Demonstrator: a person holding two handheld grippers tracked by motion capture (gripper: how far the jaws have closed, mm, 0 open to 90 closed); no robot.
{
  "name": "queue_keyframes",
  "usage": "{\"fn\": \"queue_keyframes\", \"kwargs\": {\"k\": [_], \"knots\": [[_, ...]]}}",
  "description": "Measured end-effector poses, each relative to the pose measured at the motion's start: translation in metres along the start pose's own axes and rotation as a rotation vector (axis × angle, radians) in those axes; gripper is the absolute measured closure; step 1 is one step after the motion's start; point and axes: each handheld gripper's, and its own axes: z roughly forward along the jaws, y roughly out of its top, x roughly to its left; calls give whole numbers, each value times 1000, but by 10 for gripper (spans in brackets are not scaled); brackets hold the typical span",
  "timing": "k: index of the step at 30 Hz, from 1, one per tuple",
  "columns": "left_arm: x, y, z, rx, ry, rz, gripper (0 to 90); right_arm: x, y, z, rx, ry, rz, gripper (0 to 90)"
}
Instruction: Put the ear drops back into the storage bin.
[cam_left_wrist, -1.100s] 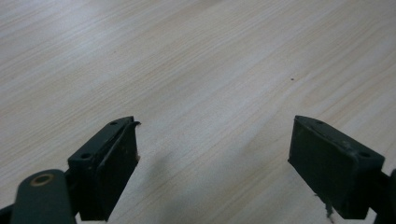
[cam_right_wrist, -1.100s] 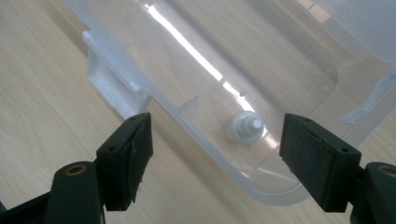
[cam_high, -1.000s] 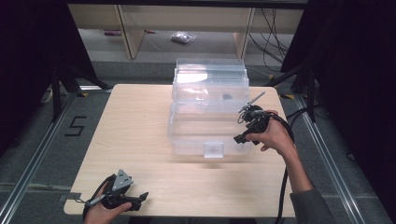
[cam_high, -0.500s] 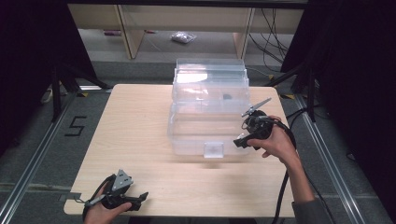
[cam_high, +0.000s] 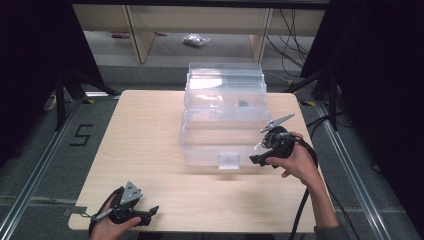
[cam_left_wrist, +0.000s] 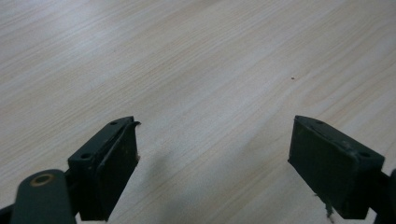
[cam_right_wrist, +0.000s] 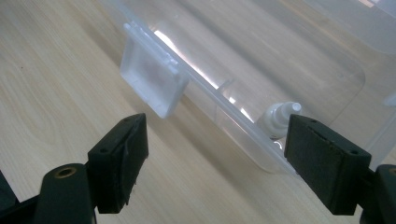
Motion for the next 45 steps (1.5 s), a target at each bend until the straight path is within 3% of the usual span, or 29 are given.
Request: {"fn": "queue_keyframes", "kwargs": {"k": [7,9,10,11,15,16,17,22,25,30,33,34,40,41,42,45], "knots": [[0,0,0,0,1,0,149,3,-7,0,-35,13,-24,225],[-1,0,1,-14,0,-16,150,6,-9,1,-46,10,-11,225],[0,0,0,1,1,1,150,7,-11,1,-50,14,-16,221],[-1,0,1,-15,-2,-18,150,7,-11,1,-50,14,-16,221],[0,0,0,1,1,0,150,9,-15,3,-67,13,-20,220],[-1,0,1,-13,-2,-16,150,10,-16,3,-66,11,-16,220],[0,0,0,1,1,0,150,13,-17,4,-60,16,1,220],[-1,0,0,-6,-2,-8,150,13,-20,4,-84,17,-45,221],[-1,0,0,-5,0,-6,150,18,-23,4,-72,23,-19,223],[-2,0,1,-21,-6,-23,150,20,-29,5,-105,13,-65,221],[-2,0,1,-21,-6,-23,150,21,-32,4,-95,16,-55,221],[0,0,0,-1,2,-1,150,22,-33,4,-108,15,-54,222],[0,0,0,-1,2,1,150,27,-38,2,-99,6,-24,221],[0,0,0,-1,2,1,150,27,-38,2,-99,6,-24,221],[0,0,-1,-1,2,0,150,27,-40,3,-111,5,-54,218],[0,0,0,-3,6,0,150,28,-41,4,-106,-1,-51,215]]}}
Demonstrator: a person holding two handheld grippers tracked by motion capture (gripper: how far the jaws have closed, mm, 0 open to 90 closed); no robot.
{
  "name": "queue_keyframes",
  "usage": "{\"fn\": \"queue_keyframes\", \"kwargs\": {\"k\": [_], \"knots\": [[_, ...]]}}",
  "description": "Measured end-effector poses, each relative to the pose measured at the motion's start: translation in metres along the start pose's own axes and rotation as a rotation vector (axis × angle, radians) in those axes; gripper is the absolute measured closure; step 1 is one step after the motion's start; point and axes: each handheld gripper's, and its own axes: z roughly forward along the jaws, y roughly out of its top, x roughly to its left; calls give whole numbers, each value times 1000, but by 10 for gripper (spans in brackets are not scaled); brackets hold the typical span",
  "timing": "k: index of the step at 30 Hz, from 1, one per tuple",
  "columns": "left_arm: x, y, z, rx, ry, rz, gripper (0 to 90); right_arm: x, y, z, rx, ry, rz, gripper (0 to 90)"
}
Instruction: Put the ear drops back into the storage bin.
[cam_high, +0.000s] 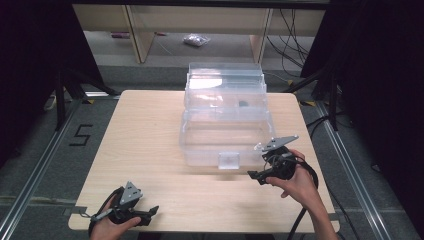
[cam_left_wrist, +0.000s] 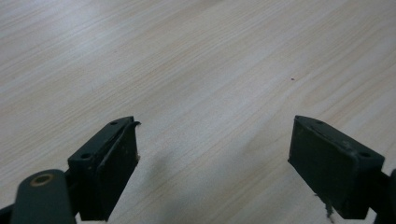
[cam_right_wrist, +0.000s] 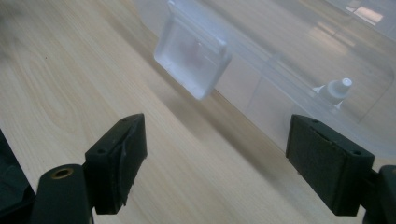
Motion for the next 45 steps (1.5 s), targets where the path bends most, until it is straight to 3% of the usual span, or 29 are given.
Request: {"fn": "queue_keyframes", "kwargs": {"k": [2,3,6,7,10,11,12,16,17,20,22,23,26,27,30,32,33,35,36,38,39,41,43,45], "knots": [[0,0,-1,2,-1,-2,150,3,-2,1,1,-2,16,214],[0,0,0,-2,-2,-3,150,2,-3,3,-10,4,-1,212],[0,0,-1,2,-1,-2,150,5,-5,4,-12,9,29,210],[0,0,-1,2,-2,-2,150,5,-7,6,-42,3,9,207],[0,0,-1,-1,-3,-2,150,5,-8,6,-41,4,-10,206],[0,0,-1,-1,-3,-1,150,4,-9,8,-45,24,-14,204],[0,0,-1,-1,-3,-1,150,5,-11,8,-45,7,-12,205],[0,0,-1,1,-6,0,150,6,-15,10,-56,14,-4,203],[0,0,-1,3,-8,3,150,8,-18,10,-68,14,17,201],[-1,0,-1,-1,-3,-3,150,6,-21,13,-91,17,-9,200],[0,0,-1,4,-9,1,150,7,-23,13,-79,27,-2,199],[0,0,-1,3,-8,3,150,7,-25,15,-106,20,3,198],[-1,0,-1,0,-3,-2,150,8,-28,15,-105,23,10,197],[-1,0,-1,-2,-5,-4,150,11,-30,15,-99,15,43,197],[0,0,-2,4,-8,4,150,13,-34,15,-92,23,65,197],[0,0,-2,3,-8,4,150,14,-36,16,-95,33,67,196],[0,0,-1,3,-8,3,150,14,-38,17,-107,32,41,197],[-1,0,-1,3,-9,3,150,16,-40,19,-122,24,64,196],[-1,0,-1,3,-9,2,150,15,-41,18,-117,34,45,193],[-1,0,-1,4,-9,3,150,17,-44,19,-121,38,60,191],[-1,0,-1,4,-9,3,150,15,-45,21,-150,40,35,190],[-1,0,-1,3,-11,-2,150,19,-50,18,-137,42,94,186],[-1,0,-1,2,-11,-2,150,18,-53,18,-148,40,70,186],[-1,0,-1,3,-10,-1,150,19,-56,17,-157,40,93,185]]}}
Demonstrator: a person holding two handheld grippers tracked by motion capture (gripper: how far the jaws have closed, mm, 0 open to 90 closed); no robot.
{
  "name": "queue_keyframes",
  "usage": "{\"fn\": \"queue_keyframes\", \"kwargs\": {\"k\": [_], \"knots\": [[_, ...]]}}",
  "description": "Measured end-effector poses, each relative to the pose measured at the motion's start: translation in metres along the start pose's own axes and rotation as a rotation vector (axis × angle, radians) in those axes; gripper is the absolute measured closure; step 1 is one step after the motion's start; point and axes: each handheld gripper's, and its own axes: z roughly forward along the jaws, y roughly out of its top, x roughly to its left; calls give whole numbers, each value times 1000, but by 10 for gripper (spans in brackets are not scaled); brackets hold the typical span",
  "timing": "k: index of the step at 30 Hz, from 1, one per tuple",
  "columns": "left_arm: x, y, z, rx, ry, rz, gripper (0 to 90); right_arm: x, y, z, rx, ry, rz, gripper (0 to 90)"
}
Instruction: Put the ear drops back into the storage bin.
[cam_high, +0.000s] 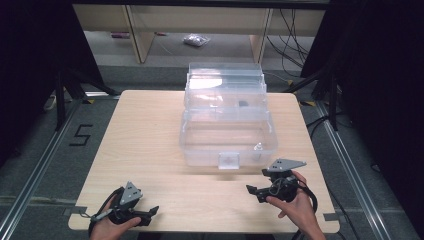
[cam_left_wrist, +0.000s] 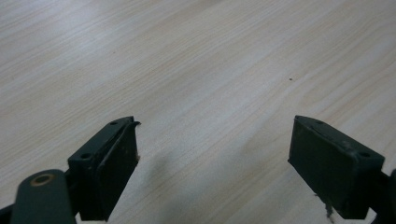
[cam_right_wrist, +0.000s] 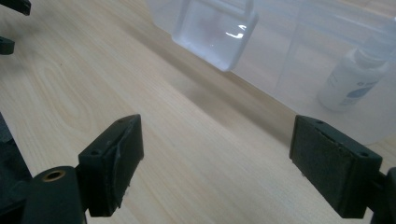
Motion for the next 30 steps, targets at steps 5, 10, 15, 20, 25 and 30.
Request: {"fn": "queue_keyframes", "kwargs": {"k": [5,10,15,20,25,30], "knots": [[0,0,0,1,0,8,150,0,-6,0,2,2,-1,180],[0,0,0,0,3,8,150,1,-14,3,6,10,-1,180],[0,0,0,-3,4,5,150,6,-23,4,8,12,26,180],[0,0,0,0,3,9,150,5,-29,2,6,15,17,179],[0,0,0,-2,2,8,150,7,-34,1,-7,12,16,177],[0,0,0,0,1,9,150,9,-40,0,-18,4,8,167]]}}
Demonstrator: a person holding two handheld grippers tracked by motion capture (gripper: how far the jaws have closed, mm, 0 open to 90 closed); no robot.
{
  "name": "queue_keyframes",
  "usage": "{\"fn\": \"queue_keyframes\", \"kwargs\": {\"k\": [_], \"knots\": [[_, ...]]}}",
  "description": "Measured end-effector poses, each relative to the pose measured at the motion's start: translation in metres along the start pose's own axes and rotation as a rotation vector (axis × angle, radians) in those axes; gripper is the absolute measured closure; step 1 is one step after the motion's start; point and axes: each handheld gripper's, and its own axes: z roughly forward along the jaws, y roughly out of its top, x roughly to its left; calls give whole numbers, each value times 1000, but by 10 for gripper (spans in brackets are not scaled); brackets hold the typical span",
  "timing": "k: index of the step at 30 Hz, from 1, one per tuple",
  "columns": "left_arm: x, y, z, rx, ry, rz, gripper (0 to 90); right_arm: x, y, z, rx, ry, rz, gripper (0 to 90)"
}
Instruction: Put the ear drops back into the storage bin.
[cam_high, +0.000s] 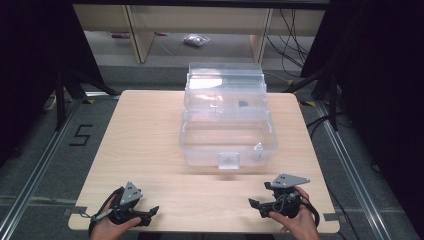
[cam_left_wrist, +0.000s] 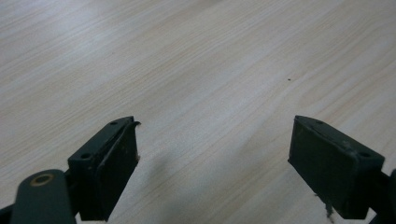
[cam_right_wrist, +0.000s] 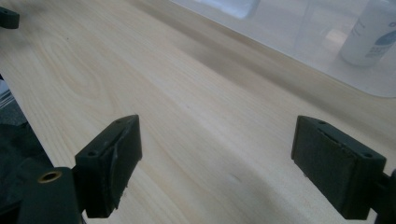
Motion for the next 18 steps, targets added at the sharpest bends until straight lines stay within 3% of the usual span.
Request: {"fn": "queue_keyframes", "kwargs": {"k": [4,5,6,7,8,13,18], "knots": [[0,0,0,-2,3,-1,150,3,-3,0,5,2,20,167],[0,0,0,-1,3,-1,150,1,-4,0,1,-6,-10,166],[0,0,0,-3,3,-3,150,5,-6,-1,23,-5,32,166],[0,0,0,-3,3,-3,150,5,-6,-1,23,-5,32,166],[0,0,0,0,0,0,150,2,-6,0,7,-12,-10,167],[0,0,0,1,-2,3,150,3,-9,3,18,-1,-14,166],[0,0,0,-3,2,1,150,4,-10,3,22,-11,11,167]]}}
